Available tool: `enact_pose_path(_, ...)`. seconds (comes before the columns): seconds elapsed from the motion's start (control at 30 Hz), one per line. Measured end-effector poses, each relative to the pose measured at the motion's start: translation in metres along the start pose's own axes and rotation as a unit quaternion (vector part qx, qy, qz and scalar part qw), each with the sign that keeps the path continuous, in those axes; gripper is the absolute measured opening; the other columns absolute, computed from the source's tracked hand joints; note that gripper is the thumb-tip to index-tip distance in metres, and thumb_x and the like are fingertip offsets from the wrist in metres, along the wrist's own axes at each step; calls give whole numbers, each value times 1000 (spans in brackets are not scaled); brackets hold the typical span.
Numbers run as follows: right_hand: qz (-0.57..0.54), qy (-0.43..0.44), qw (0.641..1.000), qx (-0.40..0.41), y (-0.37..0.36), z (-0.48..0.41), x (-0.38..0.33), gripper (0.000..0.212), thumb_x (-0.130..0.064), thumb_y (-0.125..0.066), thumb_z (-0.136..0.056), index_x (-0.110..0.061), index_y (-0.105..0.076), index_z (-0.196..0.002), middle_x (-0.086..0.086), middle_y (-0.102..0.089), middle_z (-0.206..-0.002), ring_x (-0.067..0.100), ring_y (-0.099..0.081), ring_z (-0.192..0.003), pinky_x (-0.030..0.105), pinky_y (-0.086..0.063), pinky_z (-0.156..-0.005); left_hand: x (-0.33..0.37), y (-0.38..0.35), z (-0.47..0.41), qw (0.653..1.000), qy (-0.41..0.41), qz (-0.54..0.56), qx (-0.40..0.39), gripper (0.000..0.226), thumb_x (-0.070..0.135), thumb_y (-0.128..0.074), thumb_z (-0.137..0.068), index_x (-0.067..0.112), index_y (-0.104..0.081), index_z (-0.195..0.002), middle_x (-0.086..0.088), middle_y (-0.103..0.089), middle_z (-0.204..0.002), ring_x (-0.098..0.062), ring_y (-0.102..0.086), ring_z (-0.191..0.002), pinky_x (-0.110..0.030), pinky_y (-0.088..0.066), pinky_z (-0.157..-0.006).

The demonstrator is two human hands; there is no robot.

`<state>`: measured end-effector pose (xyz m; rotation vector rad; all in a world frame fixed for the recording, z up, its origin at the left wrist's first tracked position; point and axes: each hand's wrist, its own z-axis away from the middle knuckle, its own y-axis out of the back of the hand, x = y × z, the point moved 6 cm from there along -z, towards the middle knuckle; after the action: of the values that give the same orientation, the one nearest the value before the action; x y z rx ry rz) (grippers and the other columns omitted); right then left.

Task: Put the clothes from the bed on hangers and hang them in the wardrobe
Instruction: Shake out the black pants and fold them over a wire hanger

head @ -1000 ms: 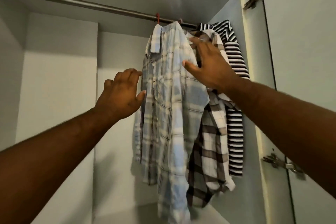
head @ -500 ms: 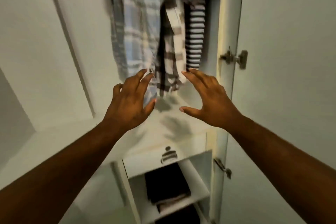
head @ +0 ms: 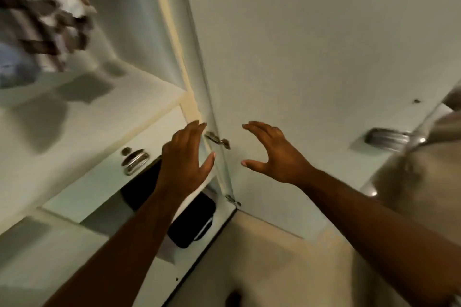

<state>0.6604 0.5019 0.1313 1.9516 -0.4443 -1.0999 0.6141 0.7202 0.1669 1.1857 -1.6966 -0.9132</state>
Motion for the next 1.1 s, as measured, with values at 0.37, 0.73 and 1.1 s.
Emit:
enact_pose_path(0.37,-6,-392,920,20,26,211,127,67,-50,-70,-90,-30,-44,-148,-2,-52,-144,13,-55,-121,24,-42,-101,158,-192,4,941,-193,147,-238,58,48,-60,-95,26,-45,-146,0,-54,-144,-22,-47,-133,-41,-44,-103)
enact_pose_path(0.73,11,-609,759,229,98,469,144,59,-46,-71,-90,-24,-54,-142,-1,-59,-135,12,-61,-108,24,-48,-86,411,-241,51,797,-464,202,-331,51,51,-48,-94,25,-52,-139,2,-60,-133,-20,-54,-124,-38,-47,-97)
enact_pose_path(1.1,-17,-692,615,378,142,680,161,44,-25,-76,-88,-16,-64,-129,2,-68,-119,20,-70,-83,30,-50,-91,658,-270,167,668,-624,174,-366,60,57,-36,-92,19,-58,-133,-1,-63,-130,-24,-56,-122,-41,-46,-103)
